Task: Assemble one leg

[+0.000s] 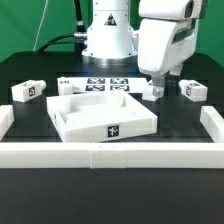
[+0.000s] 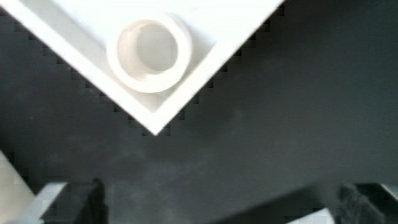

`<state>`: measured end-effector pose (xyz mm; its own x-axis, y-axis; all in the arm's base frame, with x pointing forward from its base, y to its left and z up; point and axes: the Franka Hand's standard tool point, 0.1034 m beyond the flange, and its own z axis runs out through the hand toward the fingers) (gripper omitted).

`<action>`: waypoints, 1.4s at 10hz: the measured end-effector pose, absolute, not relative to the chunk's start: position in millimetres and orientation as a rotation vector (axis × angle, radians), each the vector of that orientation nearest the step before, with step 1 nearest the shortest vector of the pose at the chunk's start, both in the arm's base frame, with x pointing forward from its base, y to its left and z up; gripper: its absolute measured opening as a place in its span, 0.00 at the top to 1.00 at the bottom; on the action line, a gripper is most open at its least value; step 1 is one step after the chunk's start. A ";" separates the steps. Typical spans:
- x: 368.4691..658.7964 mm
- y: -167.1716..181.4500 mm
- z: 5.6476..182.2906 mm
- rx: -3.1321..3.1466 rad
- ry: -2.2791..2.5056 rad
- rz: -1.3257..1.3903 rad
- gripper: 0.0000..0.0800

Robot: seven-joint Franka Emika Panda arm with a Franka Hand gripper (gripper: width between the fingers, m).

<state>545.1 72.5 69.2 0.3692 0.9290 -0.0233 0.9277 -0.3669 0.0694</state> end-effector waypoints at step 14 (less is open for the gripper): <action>490.4 -12.6 48.1 1.964 2.410 -0.046 0.19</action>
Offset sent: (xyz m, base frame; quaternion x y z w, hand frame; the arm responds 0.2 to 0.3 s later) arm -0.0211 -0.0318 -0.0107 0.0180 0.0076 -0.2073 0.9781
